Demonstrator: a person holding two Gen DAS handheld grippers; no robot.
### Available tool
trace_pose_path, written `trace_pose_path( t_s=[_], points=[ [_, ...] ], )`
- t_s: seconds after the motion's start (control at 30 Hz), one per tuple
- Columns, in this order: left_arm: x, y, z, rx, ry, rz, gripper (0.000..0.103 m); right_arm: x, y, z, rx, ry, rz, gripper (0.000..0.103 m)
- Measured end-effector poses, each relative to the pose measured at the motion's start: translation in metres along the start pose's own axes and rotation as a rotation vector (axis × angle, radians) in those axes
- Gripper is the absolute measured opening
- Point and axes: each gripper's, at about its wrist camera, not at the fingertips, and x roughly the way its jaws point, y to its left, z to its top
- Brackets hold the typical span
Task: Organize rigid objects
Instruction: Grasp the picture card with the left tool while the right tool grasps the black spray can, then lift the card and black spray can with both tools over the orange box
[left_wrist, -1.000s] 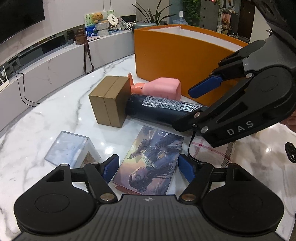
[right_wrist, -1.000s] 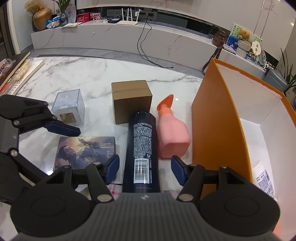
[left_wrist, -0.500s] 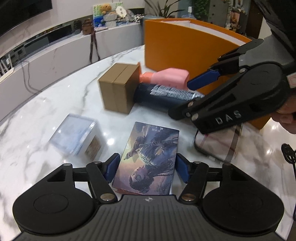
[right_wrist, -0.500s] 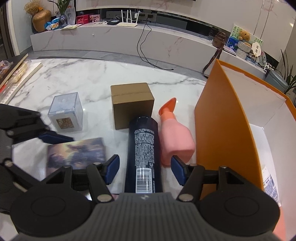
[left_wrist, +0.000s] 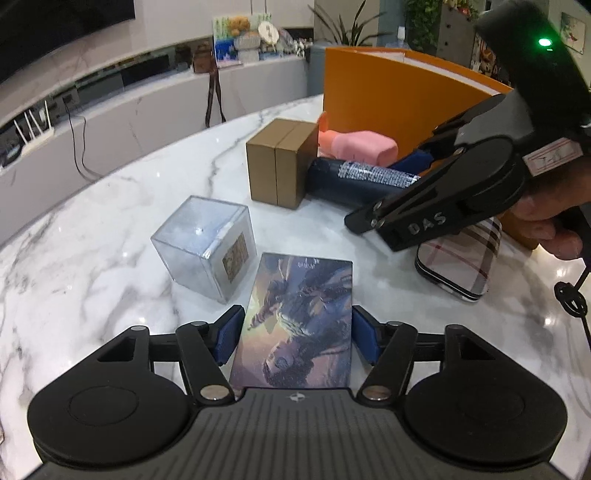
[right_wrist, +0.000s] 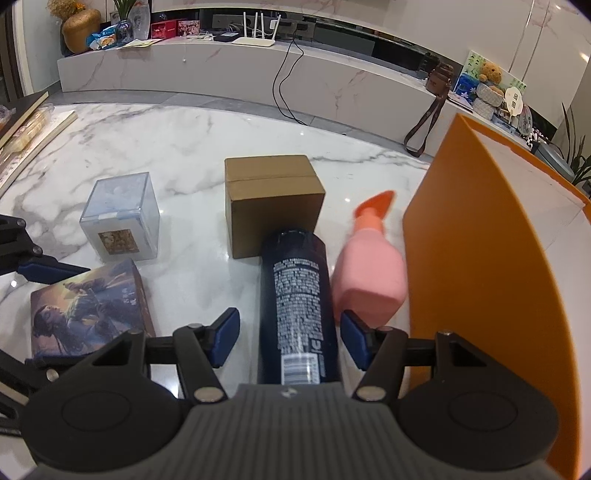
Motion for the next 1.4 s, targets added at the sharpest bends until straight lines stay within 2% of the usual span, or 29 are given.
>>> trace_pose_path(
  t_s=[0.13, 0.17, 0.23, 0.27, 0.8, 1.4],
  points=[
    [0.001, 0.001, -0.003, -0.005, -0.042, -0.01, 0.076, 0.004, 0.003, 0.001, -0.008, -0.023, 0.015, 0.059],
    [0.001, 0.001, -0.003, -0.007, -0.046, -0.016, 0.071, 0.004, 0.003, 0.001, -0.009, -0.027, 0.017, 0.058],
    [0.001, 0.0, 0.0, -0.009, -0.04, -0.013, 0.069, 0.004, 0.003, 0.002, -0.014, -0.032, 0.019, 0.047],
    [0.001, 0.0, 0.001, -0.008, -0.035, -0.012, 0.068, 0.005, 0.003, 0.003, -0.015, -0.032, 0.021, 0.046],
    [-0.008, 0.0, 0.009, -0.042, -0.003, 0.019, 0.067, -0.004, 0.006, 0.002, -0.035, -0.021, 0.05, 0.044],
    [-0.043, -0.018, 0.034, -0.034, -0.045, 0.081, 0.067, -0.052, -0.006, 0.004, -0.009, -0.106, 0.068, 0.044]
  ],
)
